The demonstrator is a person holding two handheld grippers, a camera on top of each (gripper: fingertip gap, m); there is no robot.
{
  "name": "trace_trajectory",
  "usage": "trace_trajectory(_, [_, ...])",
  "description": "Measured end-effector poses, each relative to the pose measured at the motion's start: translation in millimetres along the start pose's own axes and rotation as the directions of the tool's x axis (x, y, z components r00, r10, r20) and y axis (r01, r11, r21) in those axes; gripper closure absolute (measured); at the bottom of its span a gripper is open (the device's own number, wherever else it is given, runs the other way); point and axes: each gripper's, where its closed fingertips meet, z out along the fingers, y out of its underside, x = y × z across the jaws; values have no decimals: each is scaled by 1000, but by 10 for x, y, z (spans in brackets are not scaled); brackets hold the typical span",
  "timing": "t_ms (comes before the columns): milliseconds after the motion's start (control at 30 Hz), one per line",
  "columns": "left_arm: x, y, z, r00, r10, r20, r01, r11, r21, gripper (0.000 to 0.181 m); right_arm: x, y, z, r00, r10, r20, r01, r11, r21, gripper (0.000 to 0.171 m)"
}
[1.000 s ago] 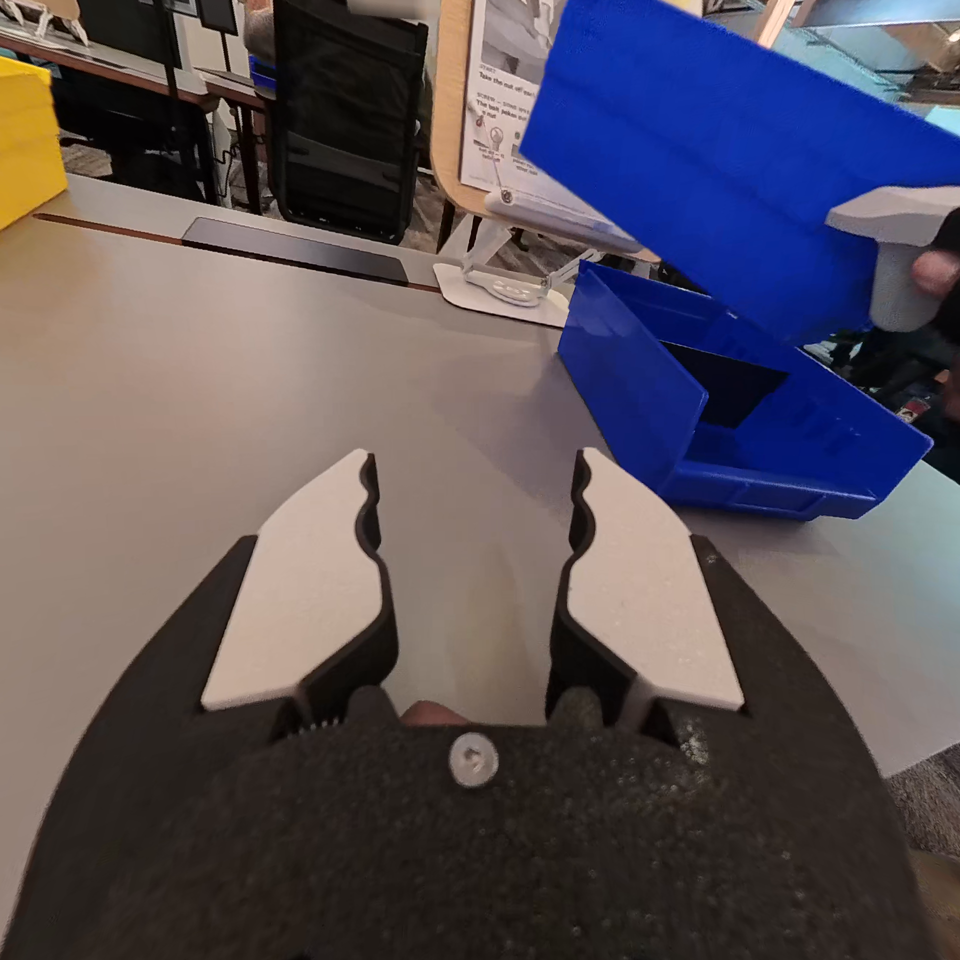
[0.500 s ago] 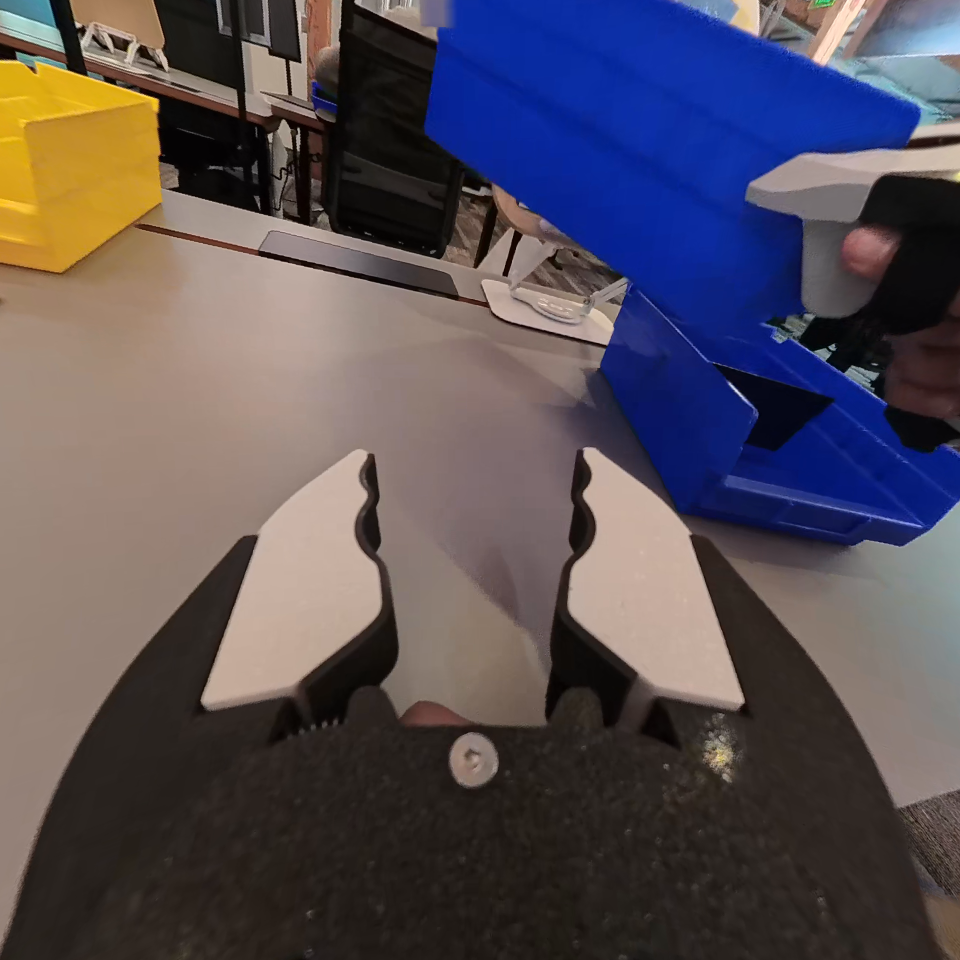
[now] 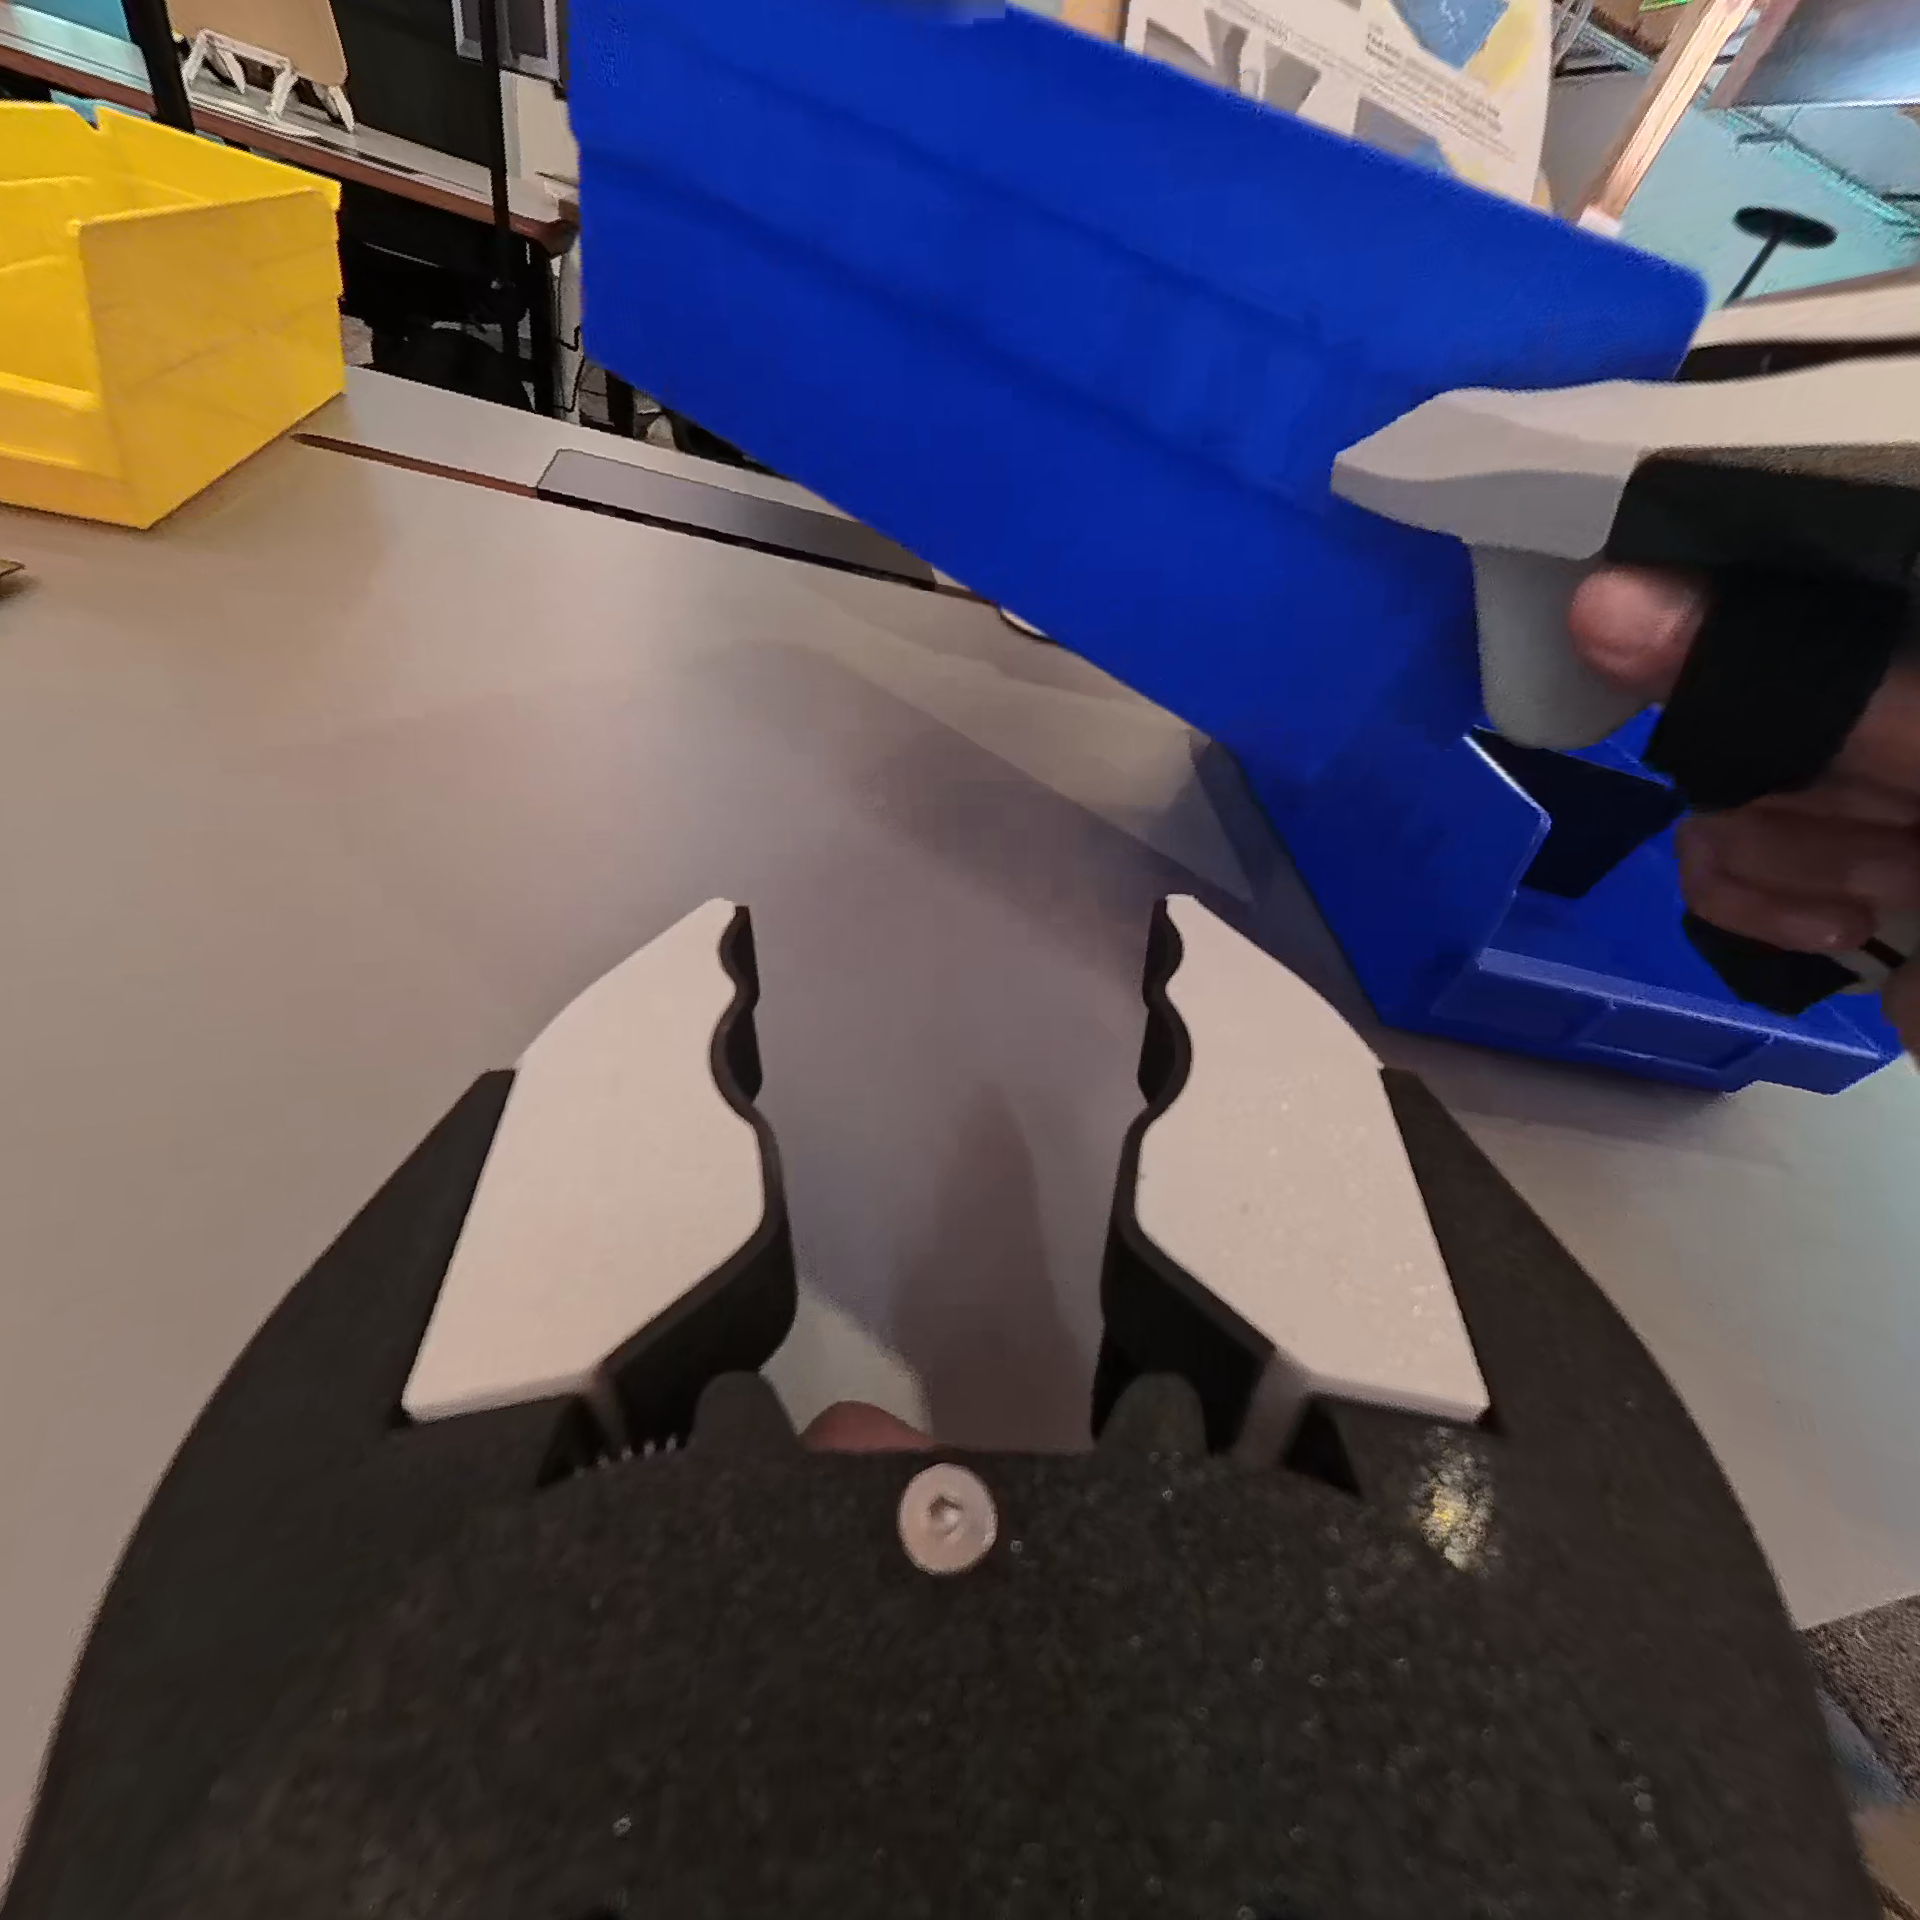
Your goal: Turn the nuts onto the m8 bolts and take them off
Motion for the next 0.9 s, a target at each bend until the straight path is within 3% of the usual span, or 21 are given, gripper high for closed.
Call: trace_trajectory(900, [-150, 30, 5, 999, -18, 44, 19, 1000, -21, 110, -529, 707, 358, 994, 3, 107, 11, 992, -126, 165])
